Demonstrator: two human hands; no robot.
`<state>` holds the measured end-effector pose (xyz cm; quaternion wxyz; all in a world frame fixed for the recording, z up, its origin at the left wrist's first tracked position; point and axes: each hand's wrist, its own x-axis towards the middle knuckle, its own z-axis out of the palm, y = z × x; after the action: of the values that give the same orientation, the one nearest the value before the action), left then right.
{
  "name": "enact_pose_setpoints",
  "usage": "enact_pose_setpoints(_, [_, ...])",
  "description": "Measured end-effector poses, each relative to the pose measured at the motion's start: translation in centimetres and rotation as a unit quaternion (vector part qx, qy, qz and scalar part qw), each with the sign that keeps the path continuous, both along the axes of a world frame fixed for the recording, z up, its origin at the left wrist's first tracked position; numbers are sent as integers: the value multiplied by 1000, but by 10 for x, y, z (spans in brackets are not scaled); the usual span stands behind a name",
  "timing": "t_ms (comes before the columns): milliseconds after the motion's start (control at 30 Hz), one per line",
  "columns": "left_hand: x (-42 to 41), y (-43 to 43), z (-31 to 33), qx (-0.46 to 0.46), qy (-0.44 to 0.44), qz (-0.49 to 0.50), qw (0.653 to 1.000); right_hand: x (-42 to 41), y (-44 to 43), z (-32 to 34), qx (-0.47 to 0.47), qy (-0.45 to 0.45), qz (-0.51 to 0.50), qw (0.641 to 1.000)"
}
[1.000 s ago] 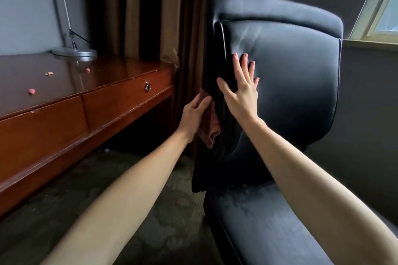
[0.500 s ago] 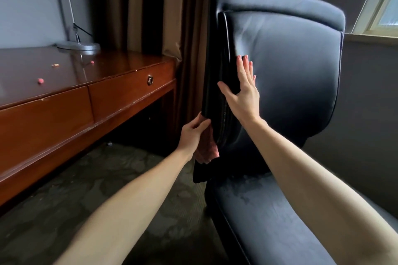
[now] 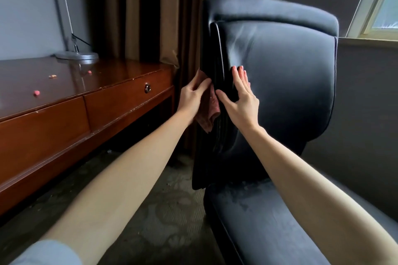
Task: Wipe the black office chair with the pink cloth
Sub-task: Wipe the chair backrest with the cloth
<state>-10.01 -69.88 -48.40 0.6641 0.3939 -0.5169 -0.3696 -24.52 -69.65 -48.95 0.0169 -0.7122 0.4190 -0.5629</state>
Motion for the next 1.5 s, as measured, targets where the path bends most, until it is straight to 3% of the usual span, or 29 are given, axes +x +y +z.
enact_pose_setpoints(500, [-2,22,-111,107,36,-81,990,0,-9,-6,-7,-3,1,1000])
enact_pose_setpoints(667, [4,27,-96,152,67,-90,982,-2,-3,-3,4,-9,-2,1000])
enact_pose_setpoints(900, [5,20,-36,122,152,-133,972,-1,-2,-3,8,-17,-2,1000])
enact_pose_setpoints(1133, [6,1,-51,81,56,-86,991,4,-7,-7,2,-1,-11,1000])
enact_pose_setpoints(1500, [10,8,-105,108,52,-110,987,10,-9,-13,-7,0,-20,1000])
